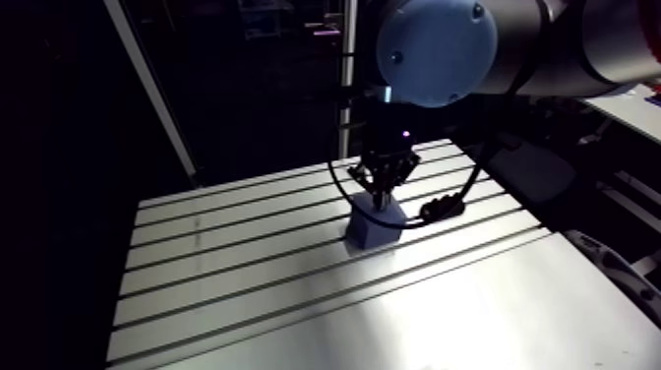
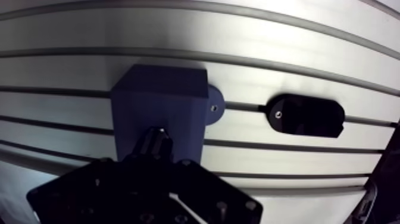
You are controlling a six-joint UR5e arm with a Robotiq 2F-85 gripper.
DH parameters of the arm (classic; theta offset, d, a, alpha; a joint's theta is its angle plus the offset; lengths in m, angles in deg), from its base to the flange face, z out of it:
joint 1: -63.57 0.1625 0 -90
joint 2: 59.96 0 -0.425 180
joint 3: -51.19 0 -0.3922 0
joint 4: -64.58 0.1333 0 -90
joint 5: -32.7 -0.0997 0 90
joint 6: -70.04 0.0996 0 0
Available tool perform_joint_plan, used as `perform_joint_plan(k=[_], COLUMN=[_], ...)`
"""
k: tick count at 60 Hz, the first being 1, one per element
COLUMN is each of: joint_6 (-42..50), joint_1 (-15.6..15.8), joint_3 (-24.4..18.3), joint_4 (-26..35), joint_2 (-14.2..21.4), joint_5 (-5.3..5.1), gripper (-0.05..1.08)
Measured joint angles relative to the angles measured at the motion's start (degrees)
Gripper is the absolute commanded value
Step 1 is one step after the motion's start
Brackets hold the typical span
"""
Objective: Pick up the M10 bolt and insert it into the hex recess until seated.
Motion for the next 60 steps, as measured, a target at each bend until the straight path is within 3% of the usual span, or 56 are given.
perform_joint_plan(k=[37, 39, 40, 41, 42, 43, 44, 45, 46, 48, 60], joint_6=[0.0, 0.0, 0.0, 0.0, 0.0, 0.0, 0.0, 0.0, 0.0, 0.0, 0.2], joint_1=[0.0, 0.0, 0.0, 0.0, 0.0, 0.0, 0.0, 0.0, 0.0, 0.1, 0.3], joint_3=[-0.5, -0.5, -0.5, -0.5, -0.6, -0.6, -0.6, -0.6, -0.6, -0.6, -0.5], joint_4=[0.2, 0.3, 0.3, 0.3, 0.3, 0.3, 0.3, 0.3, 0.3, 0.3, 0.4], joint_2=[0.5, 0.6, 0.6, 0.7, 0.7, 0.8, 0.8, 0.9, 0.9, 1.1, 2.0], joint_5=[-0.07, -0.07, -0.07, -0.07, -0.07, -0.07, -0.06, -0.06, -0.05, -0.05, -0.11], gripper=[1.07, 1.03, 0.86, 0.86, 0.57, 0.57, 0.15, 0.15, 0.05, 0.0, 0.0])
